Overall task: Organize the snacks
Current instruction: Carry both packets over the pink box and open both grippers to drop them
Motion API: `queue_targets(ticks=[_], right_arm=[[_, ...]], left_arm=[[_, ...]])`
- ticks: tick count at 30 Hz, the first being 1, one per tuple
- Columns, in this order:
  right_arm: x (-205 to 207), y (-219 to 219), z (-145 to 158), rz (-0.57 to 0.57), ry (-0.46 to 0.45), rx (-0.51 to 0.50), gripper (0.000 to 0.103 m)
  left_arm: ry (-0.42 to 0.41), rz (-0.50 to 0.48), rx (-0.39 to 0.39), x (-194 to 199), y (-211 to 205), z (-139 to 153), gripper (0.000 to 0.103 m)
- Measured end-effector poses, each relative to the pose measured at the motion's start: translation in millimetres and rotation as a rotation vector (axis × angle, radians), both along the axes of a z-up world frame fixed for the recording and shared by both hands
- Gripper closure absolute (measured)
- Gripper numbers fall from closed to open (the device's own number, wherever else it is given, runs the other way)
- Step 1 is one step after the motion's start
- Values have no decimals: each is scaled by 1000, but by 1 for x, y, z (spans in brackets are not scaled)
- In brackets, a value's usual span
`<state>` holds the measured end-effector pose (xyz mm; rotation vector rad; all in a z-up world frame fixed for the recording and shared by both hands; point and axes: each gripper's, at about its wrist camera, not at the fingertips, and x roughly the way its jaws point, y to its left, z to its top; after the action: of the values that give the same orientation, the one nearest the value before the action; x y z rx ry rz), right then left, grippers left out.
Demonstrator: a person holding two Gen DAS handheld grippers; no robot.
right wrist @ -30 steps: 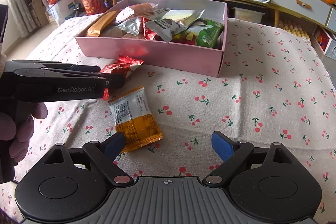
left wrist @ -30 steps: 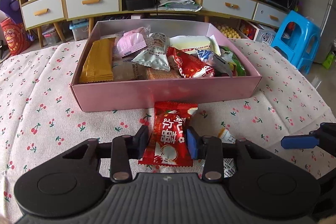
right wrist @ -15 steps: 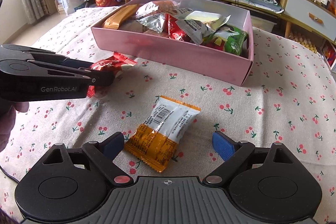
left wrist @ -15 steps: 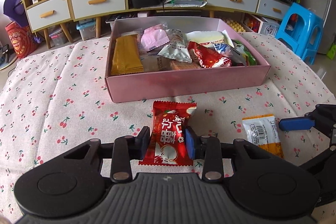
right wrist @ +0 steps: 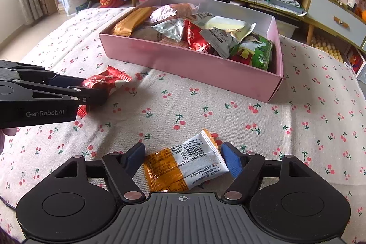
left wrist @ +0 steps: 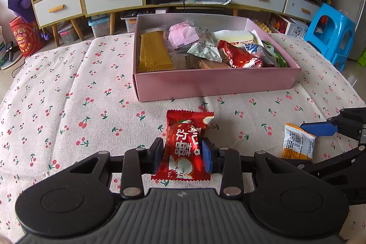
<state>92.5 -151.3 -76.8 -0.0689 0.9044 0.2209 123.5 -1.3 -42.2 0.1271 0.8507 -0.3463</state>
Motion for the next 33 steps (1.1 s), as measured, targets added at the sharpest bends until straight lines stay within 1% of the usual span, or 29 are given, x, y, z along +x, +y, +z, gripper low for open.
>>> queue_targets(ticks=[8, 13, 18, 22, 28, 30, 33], right_arm=[[0, -6, 8, -17, 6, 31, 33], [0, -12, 25, -33, -31, 60, 33], [4, -24, 39, -73, -64, 98, 33], [10, -35, 44, -119, -65, 135, 33], [26, -54, 66, -198, -91, 225, 33], [36, -62, 74, -226, -104, 263, 33], [56, -74, 80, -266, -112, 317, 33]], left_arm=[[-10, -9, -22, -2, 3, 8, 71], [-14, -11, -45, -3, 4, 15, 72], [-25, -21, -72, -4, 3, 25, 74], [-34, -25, -99, -4, 0, 34, 75], [-39, -21, -167, 6, -1, 55, 76], [-43, -15, -186, 14, -3, 62, 76], [-34, 7, -241, 32, -7, 72, 76]])
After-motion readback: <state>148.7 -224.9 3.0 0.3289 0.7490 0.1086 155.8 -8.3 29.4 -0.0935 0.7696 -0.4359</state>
